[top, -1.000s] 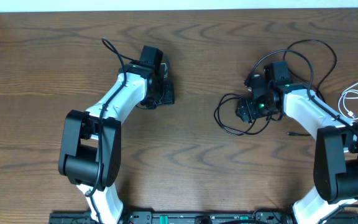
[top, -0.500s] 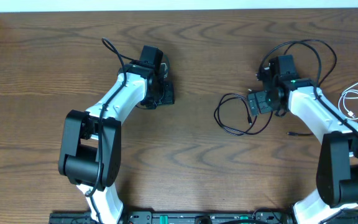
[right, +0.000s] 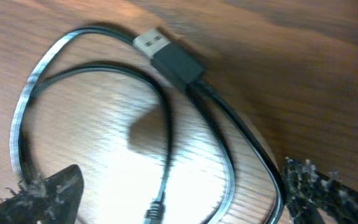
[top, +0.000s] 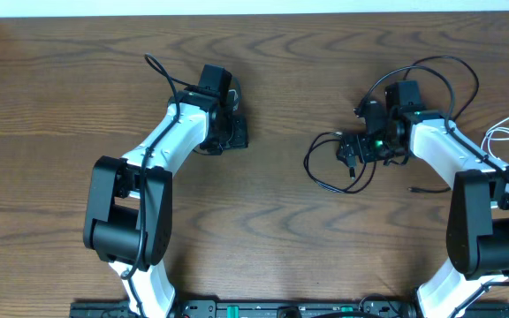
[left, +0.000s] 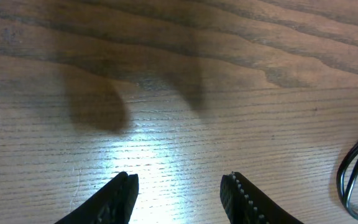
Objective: Untangle cables
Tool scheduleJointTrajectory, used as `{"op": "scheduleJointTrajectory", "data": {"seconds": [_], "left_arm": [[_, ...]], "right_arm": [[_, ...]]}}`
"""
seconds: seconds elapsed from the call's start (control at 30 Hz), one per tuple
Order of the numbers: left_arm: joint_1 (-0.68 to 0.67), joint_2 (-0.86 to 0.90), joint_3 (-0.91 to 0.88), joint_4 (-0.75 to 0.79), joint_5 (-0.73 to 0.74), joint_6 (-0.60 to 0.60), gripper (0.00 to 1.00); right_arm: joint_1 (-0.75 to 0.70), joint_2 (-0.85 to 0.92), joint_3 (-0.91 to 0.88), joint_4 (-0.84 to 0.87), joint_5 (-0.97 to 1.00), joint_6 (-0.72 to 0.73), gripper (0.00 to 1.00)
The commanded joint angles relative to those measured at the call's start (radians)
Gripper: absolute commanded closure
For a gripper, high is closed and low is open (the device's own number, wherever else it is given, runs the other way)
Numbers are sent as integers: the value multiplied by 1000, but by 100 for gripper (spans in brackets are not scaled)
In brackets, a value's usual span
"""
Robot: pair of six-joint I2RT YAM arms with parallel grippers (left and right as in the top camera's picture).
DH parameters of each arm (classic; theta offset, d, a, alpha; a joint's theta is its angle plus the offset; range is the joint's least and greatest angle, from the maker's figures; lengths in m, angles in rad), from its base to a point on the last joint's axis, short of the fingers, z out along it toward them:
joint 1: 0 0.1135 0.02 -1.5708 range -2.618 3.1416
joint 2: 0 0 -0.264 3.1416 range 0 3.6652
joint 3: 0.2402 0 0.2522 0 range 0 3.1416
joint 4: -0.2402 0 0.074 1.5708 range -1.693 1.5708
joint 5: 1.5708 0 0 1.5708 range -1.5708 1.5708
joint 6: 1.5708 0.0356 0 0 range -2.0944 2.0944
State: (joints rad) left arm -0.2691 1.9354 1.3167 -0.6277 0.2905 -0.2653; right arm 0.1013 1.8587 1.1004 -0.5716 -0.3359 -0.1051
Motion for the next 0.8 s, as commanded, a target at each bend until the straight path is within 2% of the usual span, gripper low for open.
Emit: {"op": "scheduleJointTrajectory", "data": {"seconds": [0.0, 0.1, 0.27, 0.43, 0.5, 0.57, 0.6, 0.63, 0.67, 0.77], "left_arm": [[3, 13, -4, -3, 8, 2, 51], [3, 13, -4, -3, 8, 1, 51], [3, 13, -4, -3, 8, 1, 51], [3, 13, -4, -3, 8, 1, 51], [3, 13, -4, -3, 8, 1, 51], [3, 13, -4, -3, 8, 1, 51], [3, 13, -4, -3, 8, 1, 52], [3, 13, -4, -3, 8, 1, 51], [3, 13, -4, -3, 8, 2, 51], [3, 13, -4, -3, 8, 1, 51]], "right_arm": [[19, 43, -18, -12, -85, 14, 7], [37, 44, -18, -22, -52, 14, 11], [72, 44, -29, -26, 124, 14, 15], [97, 44, -68, -11, 252, 14, 25], [101, 44, -84, 3, 299, 14, 37], [101, 44, -95, 11, 323, 13, 57], [101, 44, -96, 11, 321, 10, 79], [101, 44, -96, 12, 316, 11, 95], [101, 44, -95, 16, 309, 10, 99], [101, 44, -95, 41, 265, 11, 99]]}}
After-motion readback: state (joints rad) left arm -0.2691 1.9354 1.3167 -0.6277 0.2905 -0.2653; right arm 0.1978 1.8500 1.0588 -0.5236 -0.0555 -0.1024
